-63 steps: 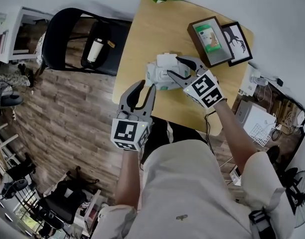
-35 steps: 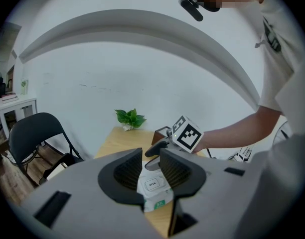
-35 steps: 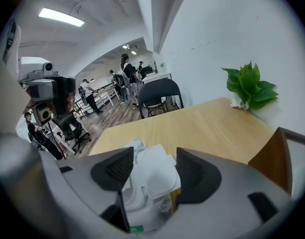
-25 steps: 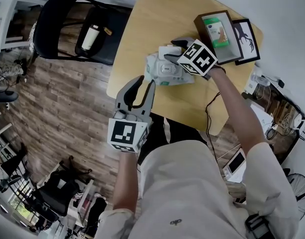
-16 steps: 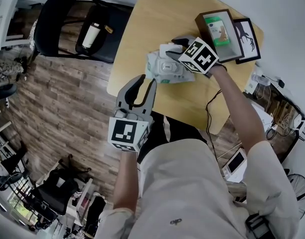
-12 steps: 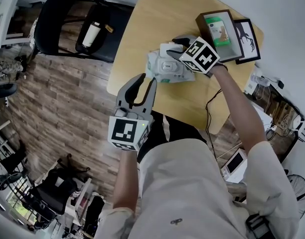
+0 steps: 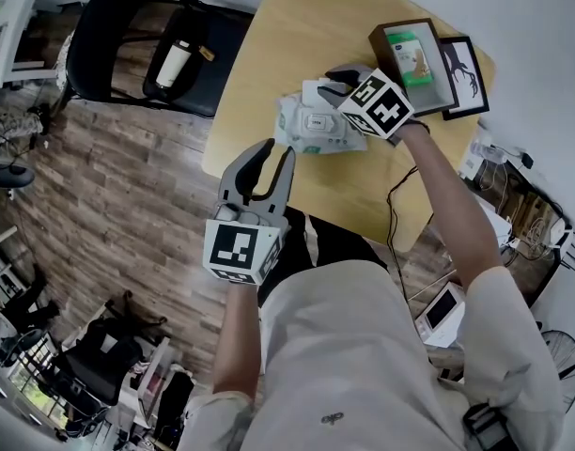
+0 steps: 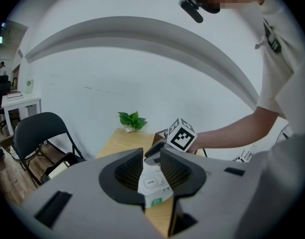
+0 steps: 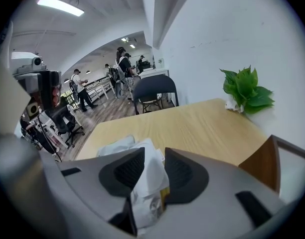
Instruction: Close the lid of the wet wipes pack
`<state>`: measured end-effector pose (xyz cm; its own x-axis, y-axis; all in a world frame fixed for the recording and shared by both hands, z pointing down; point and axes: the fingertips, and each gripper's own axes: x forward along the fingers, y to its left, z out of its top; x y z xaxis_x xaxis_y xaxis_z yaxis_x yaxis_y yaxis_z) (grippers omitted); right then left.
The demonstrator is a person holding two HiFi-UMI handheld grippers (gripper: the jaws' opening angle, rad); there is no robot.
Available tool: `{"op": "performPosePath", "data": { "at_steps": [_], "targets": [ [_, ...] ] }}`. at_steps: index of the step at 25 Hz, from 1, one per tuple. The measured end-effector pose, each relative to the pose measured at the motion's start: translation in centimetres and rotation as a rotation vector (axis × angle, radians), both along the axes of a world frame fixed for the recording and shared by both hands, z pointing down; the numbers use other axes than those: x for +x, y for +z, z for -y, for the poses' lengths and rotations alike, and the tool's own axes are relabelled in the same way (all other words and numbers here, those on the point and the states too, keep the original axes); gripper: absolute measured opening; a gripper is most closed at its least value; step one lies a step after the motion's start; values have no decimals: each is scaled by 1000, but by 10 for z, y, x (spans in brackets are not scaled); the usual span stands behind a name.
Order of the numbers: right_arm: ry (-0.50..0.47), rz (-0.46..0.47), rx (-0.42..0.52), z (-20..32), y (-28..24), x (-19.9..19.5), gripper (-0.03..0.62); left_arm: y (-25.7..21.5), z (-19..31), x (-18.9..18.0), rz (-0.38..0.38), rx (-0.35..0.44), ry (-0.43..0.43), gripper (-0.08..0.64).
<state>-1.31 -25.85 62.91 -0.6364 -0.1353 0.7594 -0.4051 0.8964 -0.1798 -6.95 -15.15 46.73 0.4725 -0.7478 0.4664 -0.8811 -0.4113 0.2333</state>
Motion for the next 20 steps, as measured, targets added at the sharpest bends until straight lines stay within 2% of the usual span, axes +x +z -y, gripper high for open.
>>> {"op": "performPosePath", "data": {
  "at_steps": [20],
  "targets": [
    [9,-23,65,-8,-17,6,58,-18,-13,-5,15,36,-1,95]
  ]
}}
